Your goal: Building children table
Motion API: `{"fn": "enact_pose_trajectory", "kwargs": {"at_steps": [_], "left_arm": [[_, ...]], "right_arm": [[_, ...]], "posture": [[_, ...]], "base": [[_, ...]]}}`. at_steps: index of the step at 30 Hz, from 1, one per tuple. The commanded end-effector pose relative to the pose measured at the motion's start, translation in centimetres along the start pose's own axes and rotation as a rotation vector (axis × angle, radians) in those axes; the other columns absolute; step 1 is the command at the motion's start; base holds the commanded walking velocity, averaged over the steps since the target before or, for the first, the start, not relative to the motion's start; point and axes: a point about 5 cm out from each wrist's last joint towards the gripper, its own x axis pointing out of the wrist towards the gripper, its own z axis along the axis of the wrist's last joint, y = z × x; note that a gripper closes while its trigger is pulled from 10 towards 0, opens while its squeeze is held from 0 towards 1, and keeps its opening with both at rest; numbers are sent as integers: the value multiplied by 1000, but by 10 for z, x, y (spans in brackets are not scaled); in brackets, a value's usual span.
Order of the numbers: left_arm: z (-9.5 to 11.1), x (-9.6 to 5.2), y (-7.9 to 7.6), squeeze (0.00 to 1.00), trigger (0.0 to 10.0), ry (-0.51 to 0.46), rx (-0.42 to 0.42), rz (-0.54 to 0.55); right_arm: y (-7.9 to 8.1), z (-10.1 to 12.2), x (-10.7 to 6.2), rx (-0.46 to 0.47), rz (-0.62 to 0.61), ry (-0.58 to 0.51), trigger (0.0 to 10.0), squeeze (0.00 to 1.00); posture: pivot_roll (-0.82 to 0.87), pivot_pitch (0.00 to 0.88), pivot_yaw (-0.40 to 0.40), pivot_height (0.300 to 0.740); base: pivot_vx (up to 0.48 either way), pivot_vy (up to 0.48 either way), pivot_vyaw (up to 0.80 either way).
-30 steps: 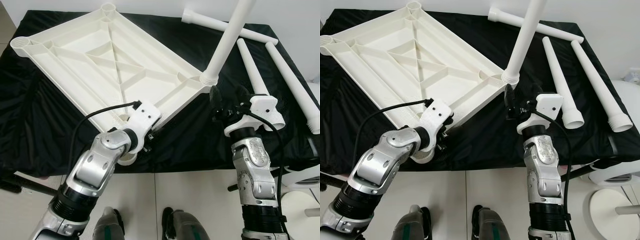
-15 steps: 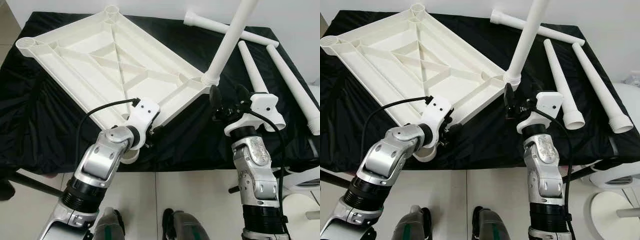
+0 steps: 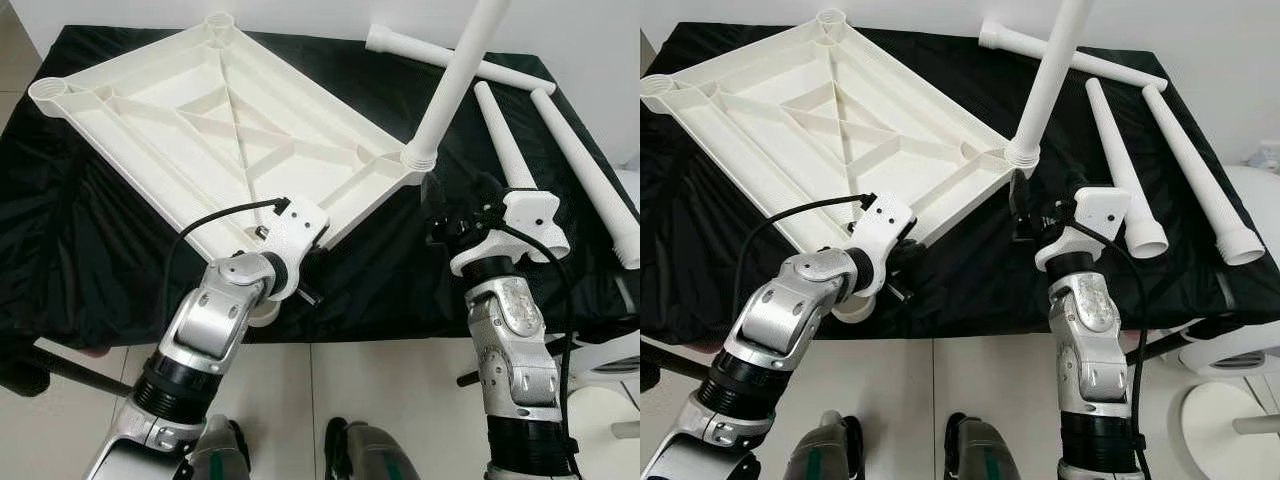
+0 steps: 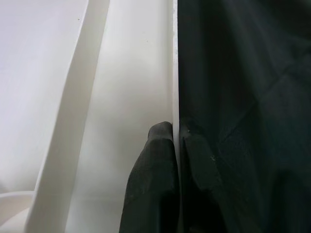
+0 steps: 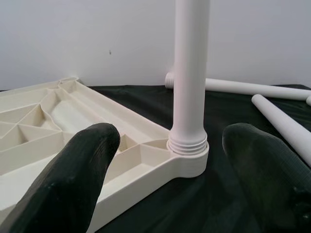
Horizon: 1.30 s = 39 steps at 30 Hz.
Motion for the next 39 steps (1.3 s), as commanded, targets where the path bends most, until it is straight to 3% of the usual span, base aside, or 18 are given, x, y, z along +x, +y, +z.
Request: {"fn": "enact_pose_trajectory", "kwargs": {"at_steps": [1,8,16,19,21,28,32,33,37,39], "left_arm": [[-20,5,10,0,10000,103,-46,176],[-13,14,24,0,10000,84,-146,317],[-8,20,33,0,10000,62,-214,404],[-4,21,48,0,10000,50,-305,525],[-4,21,48,0,10000,50,-305,525],[1,19,67,0,10000,27,-331,719],[4,21,69,0,10000,3,-305,741],[6,22,67,1000,10000,-28,-323,710],[10,24,64,1000,10000,-62,-314,671],[13,25,62,1000,10000,-61,-272,643]], "right_arm": [[0,1,-3,-1,-6,6,10000,0],[1,1,-5,6,-17,8,10000,0],[3,2,-5,10,-20,5,10000,0],[3,2,-6,8,-26,6,10000,0],[3,2,-6,8,-26,6,10000,0],[3,3,-5,7,-36,4,10000,0],[4,3,-4,7,-38,1,10000,0],[4,4,-4,7,-39,0,10000,0],[3,4,-5,6,-43,-1,10000,0],[3,4,-5,5,-44,-1,10000,0]], "posture": [[-20,140,-38,740],[-26,132,-30,740],[-33,134,-27,740],[-36,141,-28,740],[-36,141,-28,740],[-36,142,-25,740],[-39,143,-23,740],[-40,144,-22,740],[-40,146,-20,740],[-41,147,-19,740]], "base": [[0,0,0],[0,0,0],[0,0,0],[0,0,0],[0,0,0],[0,0,0],[0,0,0],[0,0,0],[0,0,0],[0,0,0]]}}
